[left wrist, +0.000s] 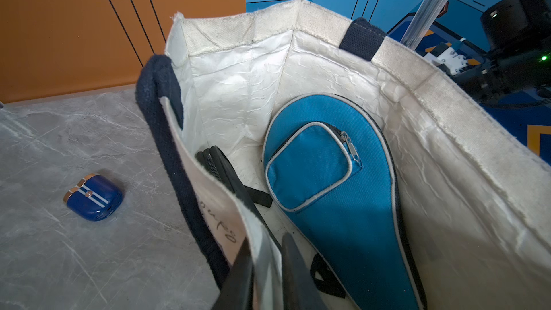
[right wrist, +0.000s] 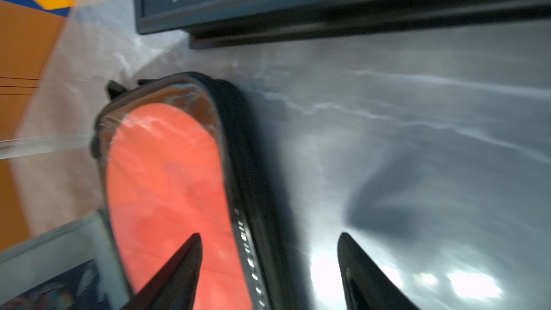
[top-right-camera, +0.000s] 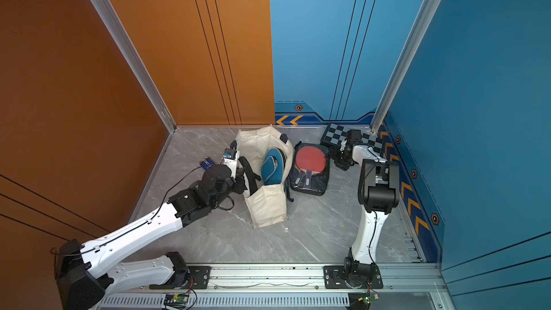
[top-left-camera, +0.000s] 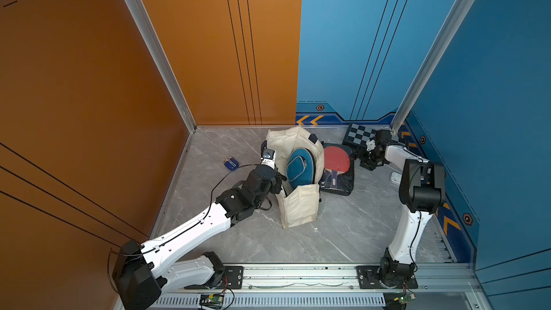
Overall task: Remove the ping pong set from the canvas bag
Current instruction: Place the ping pong set at the center of the board.
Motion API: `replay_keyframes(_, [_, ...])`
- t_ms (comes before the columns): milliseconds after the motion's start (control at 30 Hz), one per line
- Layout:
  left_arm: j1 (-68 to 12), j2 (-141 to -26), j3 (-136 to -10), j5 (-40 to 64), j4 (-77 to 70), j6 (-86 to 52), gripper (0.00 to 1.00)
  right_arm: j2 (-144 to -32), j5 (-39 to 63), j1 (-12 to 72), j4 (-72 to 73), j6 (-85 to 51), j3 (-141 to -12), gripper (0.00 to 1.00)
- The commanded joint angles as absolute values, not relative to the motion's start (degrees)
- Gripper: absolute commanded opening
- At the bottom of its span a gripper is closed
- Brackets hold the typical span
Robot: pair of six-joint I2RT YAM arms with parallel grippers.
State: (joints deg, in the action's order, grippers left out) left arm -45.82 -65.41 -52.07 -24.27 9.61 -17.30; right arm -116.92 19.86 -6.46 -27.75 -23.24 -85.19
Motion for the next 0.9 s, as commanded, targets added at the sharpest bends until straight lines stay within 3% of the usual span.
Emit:
replay_keyframes(0, [-45.9,-65.8,-54.4,-25.1,10.4,-16.3,0.19,-110.6,2.5,-4.6,-38.7,-17.5,-87.8,0.72])
replay_keyframes(333, [-42.7,-61.7,-56.5,-21.1,13.7,-16.3,0.19,-95.8,-17.7,11.3,-41.1,-14.7,-92.7,0.71])
replay_keyframes(600, [-29.6,-56.5,-55.1,-8.8,14.0,-23.0,0.2,-90.5,-16.0,26.1,-40.6,-14.5,-100.6,0.7])
replay_keyframes(867, [-17.9,-55.0,-52.9,3.2,15.8,-30.1,0.2,-98.3,-13.7,39.3,-47.9,-14.4,-112.9,0.69])
